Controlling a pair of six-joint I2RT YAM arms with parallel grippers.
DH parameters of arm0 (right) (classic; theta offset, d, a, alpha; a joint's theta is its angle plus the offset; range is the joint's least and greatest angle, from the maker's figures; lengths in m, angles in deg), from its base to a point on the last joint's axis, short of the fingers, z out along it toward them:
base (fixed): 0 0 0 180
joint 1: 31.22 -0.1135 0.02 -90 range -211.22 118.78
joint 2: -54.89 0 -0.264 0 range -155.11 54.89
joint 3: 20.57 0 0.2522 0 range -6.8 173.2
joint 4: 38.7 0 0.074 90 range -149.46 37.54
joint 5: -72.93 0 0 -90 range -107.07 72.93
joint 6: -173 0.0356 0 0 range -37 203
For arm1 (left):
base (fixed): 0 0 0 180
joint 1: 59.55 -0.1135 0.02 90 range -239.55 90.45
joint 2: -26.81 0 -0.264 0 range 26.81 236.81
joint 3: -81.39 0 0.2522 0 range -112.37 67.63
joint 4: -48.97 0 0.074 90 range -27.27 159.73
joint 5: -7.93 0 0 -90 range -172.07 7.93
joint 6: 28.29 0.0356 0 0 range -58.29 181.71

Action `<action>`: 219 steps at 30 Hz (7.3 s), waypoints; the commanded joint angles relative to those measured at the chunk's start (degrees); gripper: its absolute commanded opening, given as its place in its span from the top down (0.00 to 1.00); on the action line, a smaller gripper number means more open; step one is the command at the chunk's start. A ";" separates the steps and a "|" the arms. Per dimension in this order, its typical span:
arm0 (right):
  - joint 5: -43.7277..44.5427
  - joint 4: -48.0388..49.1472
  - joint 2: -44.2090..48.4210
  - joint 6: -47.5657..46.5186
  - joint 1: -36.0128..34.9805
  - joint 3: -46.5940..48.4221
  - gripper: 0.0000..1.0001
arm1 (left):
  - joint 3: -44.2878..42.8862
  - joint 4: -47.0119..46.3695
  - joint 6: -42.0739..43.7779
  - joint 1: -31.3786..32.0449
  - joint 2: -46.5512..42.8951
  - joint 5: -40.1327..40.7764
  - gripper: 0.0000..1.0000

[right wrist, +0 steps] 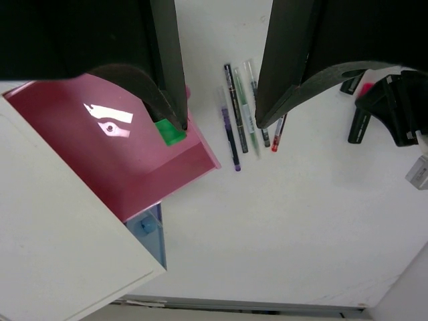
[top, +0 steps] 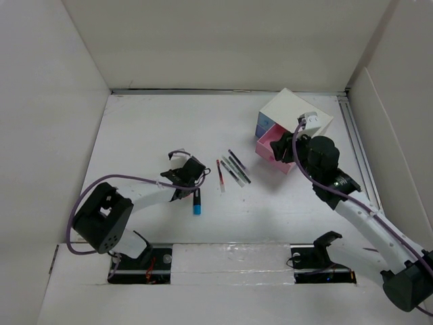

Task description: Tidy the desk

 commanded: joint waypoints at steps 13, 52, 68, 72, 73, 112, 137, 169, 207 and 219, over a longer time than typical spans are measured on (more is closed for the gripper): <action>2.43 3.55 4.10 1.02 -1.06 -1.31 0.49 | -13.78 6.65 3.47 3.06 -15.42 1.29 0.95; 3.49 -6.82 18.25 0.40 -1.06 6.43 0.49 | -58.01 -15.43 -2.14 16.78 29.65 -17.63 0.74; 2.70 -3.75 16.06 1.11 -1.06 4.14 0.62 | -35.87 -17.72 10.16 20.65 -1.95 6.17 0.57; 2.26 -2.60 14.65 1.20 -1.06 2.91 0.97 | -26.89 -1.83 6.47 20.65 -9.11 12.26 0.74; 2.00 -2.34 14.22 1.11 -1.06 2.13 0.99 | -23.15 1.33 4.73 20.65 -9.98 13.13 0.74; -1.78 2.06 12.89 1.37 -1.06 -1.66 0.59 | -17.01 10.87 -5.08 20.74 -7.51 6.03 0.97; 1.29 -3.75 19.39 2.08 -1.06 2.12 0.59 | -51.32 -24.30 -1.08 19.69 24.02 -14.55 0.93; 4.11 -4.19 18.08 2.43 -1.06 1.77 1.00 | -31.24 -28.43 9.38 21.79 7.61 -4.27 1.00; 0.68 -3.48 16.32 1.72 -1.06 -2.36 0.67 | -42.79 -25.44 16.05 20.65 28.86 -8.66 1.00; 2.61 -2.69 17.11 1.99 -1.06 -2.19 0.67 | -47.01 -27.03 17.72 20.65 30.44 -7.69 1.00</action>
